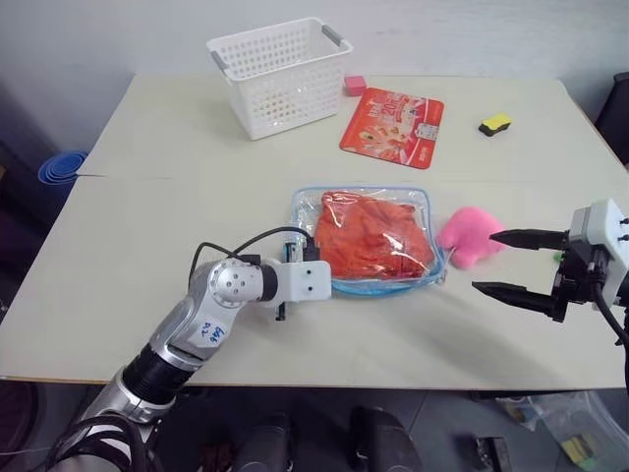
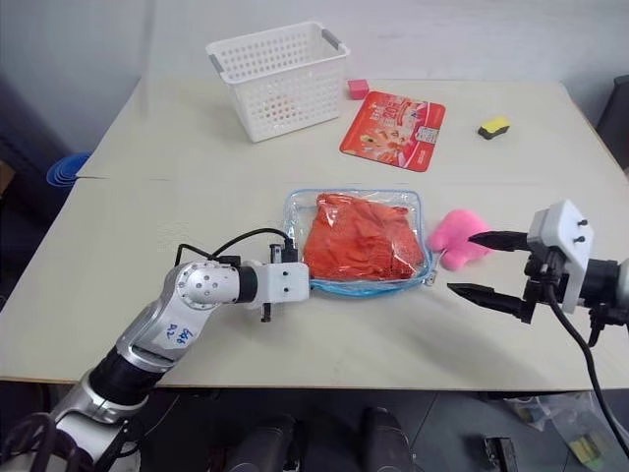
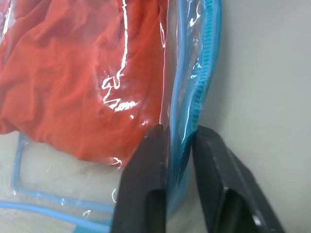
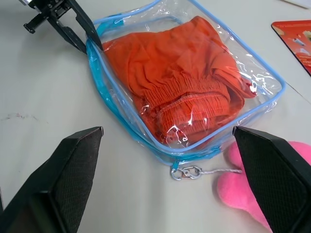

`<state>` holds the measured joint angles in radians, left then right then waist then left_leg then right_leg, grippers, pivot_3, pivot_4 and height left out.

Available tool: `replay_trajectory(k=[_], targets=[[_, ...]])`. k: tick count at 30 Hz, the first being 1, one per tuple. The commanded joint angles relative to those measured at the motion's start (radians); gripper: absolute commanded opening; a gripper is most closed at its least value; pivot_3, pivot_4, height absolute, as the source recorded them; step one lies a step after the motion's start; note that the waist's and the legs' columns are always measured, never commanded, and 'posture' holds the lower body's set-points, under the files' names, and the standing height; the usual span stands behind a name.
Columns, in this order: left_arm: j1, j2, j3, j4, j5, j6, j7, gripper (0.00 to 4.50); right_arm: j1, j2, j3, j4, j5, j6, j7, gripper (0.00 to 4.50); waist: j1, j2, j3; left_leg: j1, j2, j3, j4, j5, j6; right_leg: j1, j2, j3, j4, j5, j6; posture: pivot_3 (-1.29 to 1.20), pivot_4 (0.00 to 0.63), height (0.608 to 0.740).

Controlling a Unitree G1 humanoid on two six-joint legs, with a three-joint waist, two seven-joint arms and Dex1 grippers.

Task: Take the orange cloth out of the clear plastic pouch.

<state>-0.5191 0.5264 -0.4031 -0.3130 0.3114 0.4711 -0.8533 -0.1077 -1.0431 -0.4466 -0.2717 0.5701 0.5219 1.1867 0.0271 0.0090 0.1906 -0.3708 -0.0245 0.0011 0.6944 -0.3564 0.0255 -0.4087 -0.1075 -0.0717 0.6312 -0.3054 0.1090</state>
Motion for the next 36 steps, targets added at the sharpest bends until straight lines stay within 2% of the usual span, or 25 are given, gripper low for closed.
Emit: replay_trajectory(k=[1,2,6,8,12,15,17,19,23,27,32,36], targets=[[-0.003,0.012,0.039,-0.045,-0.016,0.010,0.003,1.96,-0.020,-0.023,-0.021,0.001,-0.001,-0.026,0.004,4.50,0.000,0.000,0.000,0.000,0.000,0.000,0.000,0.000,0.000,0.000,0.000,0.001,0.000,0.000,0.000,0.00,0.150,0.740],[-0.001,0.012,0.056,-0.046,-0.019,0.018,0.012,2.35,-0.026,-0.025,-0.015,0.006,-0.001,-0.028,0.002,4.50,0.000,0.000,0.000,0.000,0.000,0.000,0.000,0.000,0.000,0.000,0.000,0.001,0.000,0.000,0.000,0.00,0.150,0.740],[0.018,-0.019,0.200,-0.106,-0.115,0.129,0.036,3.40,-0.048,-0.020,0.002,0.038,-0.006,-0.035,-0.007,4.50,-0.002,0.000,0.000,0.000,0.000,0.000,0.000,0.000,0.000,0.000,-0.002,0.002,0.000,0.000,0.000,0.00,0.150,0.740],[0.029,-0.032,0.323,-0.161,-0.242,0.243,-0.007,3.96,-0.055,-0.014,0.006,0.060,-0.017,-0.040,-0.019,4.50,-0.001,0.000,0.000,0.000,0.000,-0.001,0.001,0.000,0.000,0.000,-0.003,0.002,0.000,0.000,0.000,0.00,0.150,0.740],[0.045,0.050,0.608,-0.260,-0.619,0.501,-0.216,3.96,-0.113,0.012,0.048,0.137,-0.057,-0.029,-0.099,4.50,-0.009,0.000,0.000,0.000,0.001,0.000,0.001,0.000,-0.001,0.000,-0.003,0.002,0.000,0.000,0.000,0.00,0.150,0.740],[0.018,0.117,0.731,-0.285,-0.874,0.654,-0.310,3.96,-0.174,0.036,0.103,0.214,-0.101,-0.019,-0.167,4.50,-0.010,0.000,0.000,0.000,0.002,-0.001,0.002,0.000,-0.001,0.000,-0.003,0.002,0.000,0.000,0.000,0.00,0.150,0.740],[-0.027,0.140,0.753,-0.279,-0.972,0.697,-0.308,3.96,-0.215,0.054,0.141,0.268,-0.128,-0.011,-0.200,4.50,-0.007,0.000,0.000,0.000,0.002,-0.001,0.003,0.000,-0.001,0.001,-0.004,0.002,-0.001,0.000,0.000,0.00,0.150,0.740],[-0.129,0.124,0.759,-0.225,-1.061,0.733,-0.280,3.96,-0.272,0.085,0.208,0.353,-0.194,-0.019,-0.258,4.50,-0.003,0.000,0.000,0.000,0.000,-0.002,0.004,0.000,-0.001,0.001,-0.004,0.002,-0.002,0.000,0.000,0.00,0.150,0.740],[-0.251,0.095,0.729,-0.153,-1.152,0.748,-0.218,3.96,-0.349,0.143,0.275,0.486,-0.268,-0.030,-0.332,4.50,-0.007,0.000,0.000,0.000,-0.001,-0.005,0.004,0.000,-0.001,0.003,-0.004,0.000,0.000,0.000,0.000,0.00,0.150,0.740],[-0.251,0.125,0.651,-0.149,-1.143,0.679,-0.207,3.98,-0.354,0.179,0.286,0.575,-0.297,-0.073,-0.352,3.61,-0.015,0.000,0.000,-0.001,-0.001,-0.003,0.001,0.000,-0.001,0.000,-0.002,0.000,0.001,0.000,0.000,0.00,0.150,0.740],[-0.215,0.181,0.597,-0.145,-1.127,0.607,-0.202,3.98,-0.333,0.199,0.257,0.582,-0.289,-0.100,-0.363,1.82,-0.028,0.000,0.000,0.000,-0.001,-0.003,0.002,0.000,-0.001,0.001,-0.002,0.001,0.002,0.000,0.000,0.00,0.150,0.740],[-0.192,0.205,0.574,-0.148,-1.129,0.566,-0.194,3.98,-0.301,0.194,0.235,0.534,-0.271,-0.099,-0.350,0.72,-0.028,0.000,0.000,0.000,0.000,-0.003,0.003,0.000,-0.001,0.001,-0.002,0.002,0.003,0.000,0.000,0.00,0.150,0.740]])
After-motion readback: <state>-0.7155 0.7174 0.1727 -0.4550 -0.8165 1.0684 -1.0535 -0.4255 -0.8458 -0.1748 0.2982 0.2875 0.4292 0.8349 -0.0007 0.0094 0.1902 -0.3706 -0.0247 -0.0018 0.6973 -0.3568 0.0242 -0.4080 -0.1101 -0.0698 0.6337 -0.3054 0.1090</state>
